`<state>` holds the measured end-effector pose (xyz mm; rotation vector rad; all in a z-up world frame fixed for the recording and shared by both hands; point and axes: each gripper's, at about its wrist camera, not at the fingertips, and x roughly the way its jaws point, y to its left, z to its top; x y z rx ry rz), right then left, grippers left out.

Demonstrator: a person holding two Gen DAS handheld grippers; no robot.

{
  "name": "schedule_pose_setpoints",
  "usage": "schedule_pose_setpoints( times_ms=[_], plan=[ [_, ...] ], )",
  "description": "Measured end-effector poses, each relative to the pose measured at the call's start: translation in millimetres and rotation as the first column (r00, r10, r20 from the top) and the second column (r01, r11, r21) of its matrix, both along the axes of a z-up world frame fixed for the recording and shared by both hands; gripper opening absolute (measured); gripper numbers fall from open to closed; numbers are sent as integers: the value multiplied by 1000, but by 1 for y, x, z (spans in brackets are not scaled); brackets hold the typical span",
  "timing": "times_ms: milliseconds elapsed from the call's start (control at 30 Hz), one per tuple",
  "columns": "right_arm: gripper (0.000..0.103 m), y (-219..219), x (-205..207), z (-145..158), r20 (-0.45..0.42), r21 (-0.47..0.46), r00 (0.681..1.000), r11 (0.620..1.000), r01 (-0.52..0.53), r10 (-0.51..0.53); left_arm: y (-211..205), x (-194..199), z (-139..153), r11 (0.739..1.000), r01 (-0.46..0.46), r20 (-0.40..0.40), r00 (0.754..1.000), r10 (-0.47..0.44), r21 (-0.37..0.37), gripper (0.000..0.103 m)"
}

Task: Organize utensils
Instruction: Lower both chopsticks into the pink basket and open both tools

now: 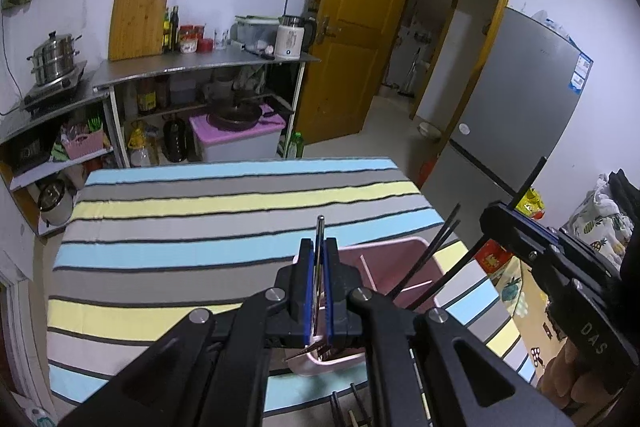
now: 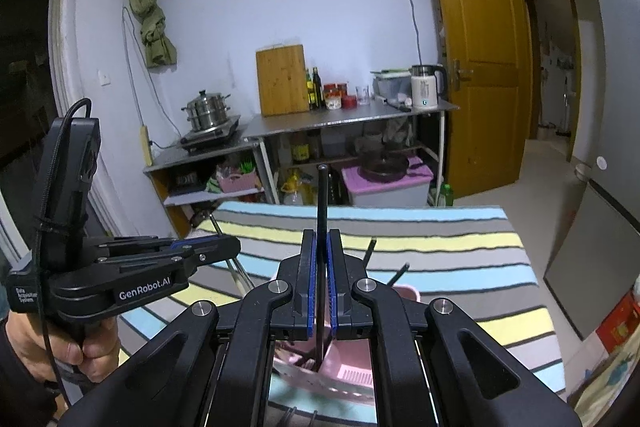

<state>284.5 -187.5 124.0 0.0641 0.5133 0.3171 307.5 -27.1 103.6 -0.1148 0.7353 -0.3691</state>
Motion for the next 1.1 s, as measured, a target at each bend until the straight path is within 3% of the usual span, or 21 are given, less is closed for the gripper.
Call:
schedule_pose_setpoints(
  times_ms=[500,733,1100],
  plan=[
    [5,-2,3,-38,-104,-1,994,1000,-14,13,-2,-3,-13,1000,1,-22,1000,-1,12,6],
    [9,-7,-8,-27,-73,-4,997,1000,-9,9,4,-16,2,1000,-12,38,999,12,9,17],
    [9,-21,-38,-12,-40,23,999,1000,2,-1,15,-47,15,1000,-29,77,997,29,-8,17]
  ],
)
